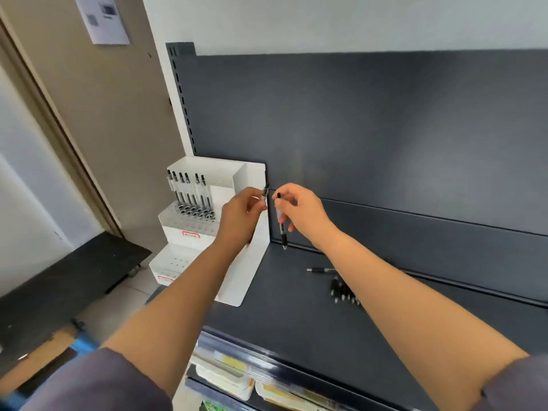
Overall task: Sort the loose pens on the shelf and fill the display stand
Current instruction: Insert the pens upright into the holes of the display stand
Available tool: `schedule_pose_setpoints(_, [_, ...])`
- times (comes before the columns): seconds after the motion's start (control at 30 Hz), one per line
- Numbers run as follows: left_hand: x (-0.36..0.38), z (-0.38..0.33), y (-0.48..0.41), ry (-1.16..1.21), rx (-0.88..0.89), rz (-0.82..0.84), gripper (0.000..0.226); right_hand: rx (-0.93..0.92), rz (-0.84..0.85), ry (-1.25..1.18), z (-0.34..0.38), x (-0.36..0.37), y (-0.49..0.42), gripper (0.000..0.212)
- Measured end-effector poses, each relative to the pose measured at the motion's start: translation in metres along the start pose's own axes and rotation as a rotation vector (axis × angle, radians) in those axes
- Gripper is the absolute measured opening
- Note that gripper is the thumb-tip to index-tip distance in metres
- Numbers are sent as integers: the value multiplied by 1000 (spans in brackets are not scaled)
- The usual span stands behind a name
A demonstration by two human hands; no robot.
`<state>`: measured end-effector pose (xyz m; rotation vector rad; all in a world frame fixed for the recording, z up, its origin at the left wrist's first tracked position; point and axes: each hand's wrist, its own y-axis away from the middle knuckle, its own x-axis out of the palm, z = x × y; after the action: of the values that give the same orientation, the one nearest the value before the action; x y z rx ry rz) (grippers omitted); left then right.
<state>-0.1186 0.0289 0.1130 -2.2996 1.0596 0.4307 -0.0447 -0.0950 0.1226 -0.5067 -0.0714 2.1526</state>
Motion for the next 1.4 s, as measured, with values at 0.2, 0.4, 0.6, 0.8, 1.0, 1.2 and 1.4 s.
schedule_pose_setpoints(0.2, [-61,11,-34,-67,13,-102,14,-96,-42,-8,30,42,-35,13])
schedule_pose_setpoints(0.4, [-96,34,-74,-173,150,-147,31,-137,-111,69,43,79,-76,16])
schedule_pose_setpoints(0.6, [-95,62,-110,-298,175,-183,21,-164,-183,256,44,99,-107,16])
schedule_pose_setpoints(0.8, [-85,88,-123,-327,211,-157,19,-133,-213,342,38,114,-121,16])
schedule_pose_setpoints(1.0, [-75,105,-124,-440,229,-89,25,-80,-160,453,30,119,-129,17])
schedule_pose_setpoints(1.2, [-78,110,-130,-630,289,66,20,-89,-55,718,18,124,-133,1])
schedule_pose_setpoints(1.4, [-91,117,-139,-528,260,224,26,-88,-96,712,10,124,-139,8])
